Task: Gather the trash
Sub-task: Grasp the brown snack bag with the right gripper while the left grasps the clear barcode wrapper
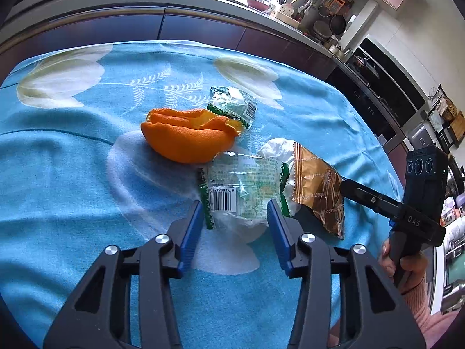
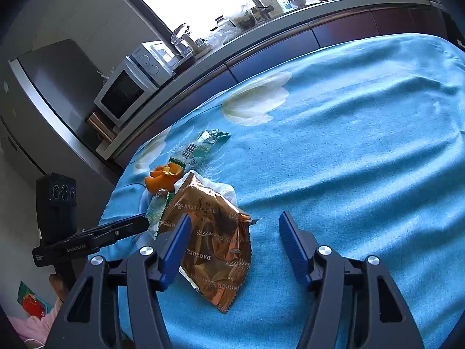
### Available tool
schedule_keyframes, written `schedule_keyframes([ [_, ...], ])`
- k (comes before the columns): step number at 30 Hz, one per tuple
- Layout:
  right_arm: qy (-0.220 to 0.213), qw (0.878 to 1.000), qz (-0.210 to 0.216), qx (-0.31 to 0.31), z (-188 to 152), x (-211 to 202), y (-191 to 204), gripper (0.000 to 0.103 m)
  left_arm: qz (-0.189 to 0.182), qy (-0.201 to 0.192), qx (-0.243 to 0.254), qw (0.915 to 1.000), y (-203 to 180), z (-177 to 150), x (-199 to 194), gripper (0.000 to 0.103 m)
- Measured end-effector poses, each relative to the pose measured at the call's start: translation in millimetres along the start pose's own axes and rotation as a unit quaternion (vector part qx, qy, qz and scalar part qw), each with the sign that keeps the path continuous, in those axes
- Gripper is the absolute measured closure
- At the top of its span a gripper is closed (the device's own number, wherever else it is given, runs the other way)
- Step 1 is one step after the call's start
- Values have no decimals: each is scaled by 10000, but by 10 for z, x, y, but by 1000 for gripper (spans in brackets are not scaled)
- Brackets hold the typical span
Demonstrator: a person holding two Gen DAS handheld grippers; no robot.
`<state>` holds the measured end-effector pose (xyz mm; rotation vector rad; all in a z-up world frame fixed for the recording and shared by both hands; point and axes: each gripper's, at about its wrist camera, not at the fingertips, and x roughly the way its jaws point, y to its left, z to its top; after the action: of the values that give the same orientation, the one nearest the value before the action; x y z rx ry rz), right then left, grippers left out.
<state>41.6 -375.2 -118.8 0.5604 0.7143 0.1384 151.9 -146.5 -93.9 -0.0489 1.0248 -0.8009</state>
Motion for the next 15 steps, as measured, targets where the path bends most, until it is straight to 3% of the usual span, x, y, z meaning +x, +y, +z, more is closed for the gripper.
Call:
schedule_keyframes([
  [2, 35, 10000, 0, -35, -20, 8, 8, 58, 47, -23, 37, 10000, -15, -13, -1, 65],
  [4, 82, 9999, 27, -55, -38, 15, 11, 73, 49, -35, 53, 10000, -26, -20, -15, 69],
  [11, 68, 9999, 61, -102, -71, -41, 5, 83, 64, -97, 105, 9999, -63, -58, -73, 75],
  [12, 60, 9999, 76, -123, -73, -51, 16, 88, 64, -113, 114, 9999, -68, -64, -89, 76],
  [15, 29, 9997, 116, -192, -60, -81, 57, 89, 97, -173, 154, 9997, -77, -81, -143, 77],
])
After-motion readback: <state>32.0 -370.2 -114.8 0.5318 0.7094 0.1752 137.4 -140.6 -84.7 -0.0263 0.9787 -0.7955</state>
